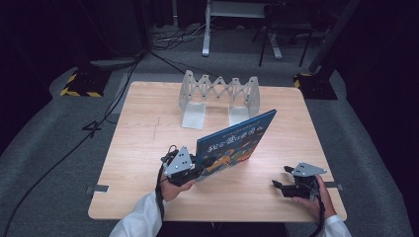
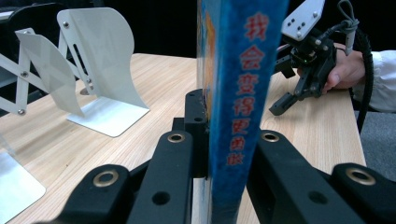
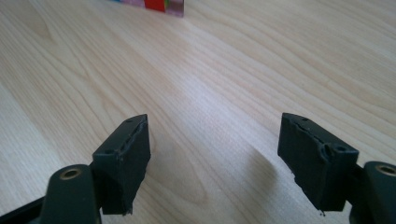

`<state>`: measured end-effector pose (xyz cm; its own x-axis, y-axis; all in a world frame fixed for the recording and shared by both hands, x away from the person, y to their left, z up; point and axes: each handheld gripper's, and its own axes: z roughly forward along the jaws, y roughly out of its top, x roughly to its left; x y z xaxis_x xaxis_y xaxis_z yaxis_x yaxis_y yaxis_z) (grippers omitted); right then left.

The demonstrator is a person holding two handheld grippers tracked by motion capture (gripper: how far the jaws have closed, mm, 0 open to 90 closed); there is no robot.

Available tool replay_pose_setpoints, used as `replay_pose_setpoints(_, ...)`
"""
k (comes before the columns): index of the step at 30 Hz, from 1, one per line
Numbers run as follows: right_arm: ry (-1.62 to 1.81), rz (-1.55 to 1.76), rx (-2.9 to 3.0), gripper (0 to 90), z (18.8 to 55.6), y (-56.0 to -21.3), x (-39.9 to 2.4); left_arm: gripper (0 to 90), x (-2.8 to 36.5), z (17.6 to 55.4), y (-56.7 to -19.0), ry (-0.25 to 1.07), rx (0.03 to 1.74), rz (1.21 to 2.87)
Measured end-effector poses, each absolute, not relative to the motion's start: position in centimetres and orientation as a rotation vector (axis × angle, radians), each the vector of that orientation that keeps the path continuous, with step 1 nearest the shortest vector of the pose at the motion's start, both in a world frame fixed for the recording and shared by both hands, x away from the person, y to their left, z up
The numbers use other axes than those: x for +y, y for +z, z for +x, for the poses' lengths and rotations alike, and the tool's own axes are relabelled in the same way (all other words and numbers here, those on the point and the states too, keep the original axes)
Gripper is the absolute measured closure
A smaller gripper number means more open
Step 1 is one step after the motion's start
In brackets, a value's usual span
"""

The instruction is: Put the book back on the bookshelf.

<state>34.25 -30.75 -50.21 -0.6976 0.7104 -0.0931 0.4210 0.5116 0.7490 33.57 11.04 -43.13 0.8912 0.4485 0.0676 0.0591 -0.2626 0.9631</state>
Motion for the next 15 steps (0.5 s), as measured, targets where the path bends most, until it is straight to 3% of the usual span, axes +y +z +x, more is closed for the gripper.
replay_pose_setpoints(8, 1.032, 0.934, 2.365, 25.6, 34.34, -50.31, -30.38, 82.7, 11.53, 33.76, -43.13, 0.381, 0.391, 1.808)
replay_pose_setpoints(10, 1.036, 0.961, 2.370, 19.9, 34.54, -50.38, -30.40, 82.7, 11.64, 33.88, -43.06, 0.386, 0.396, 1.811)
replay_pose_setpoints(15, 1.041, 0.977, 2.393, 16.8, 34.73, -50.44, -30.44, 82.7, 11.91, 34.12, -43.11, 0.385, 0.407, 1.806)
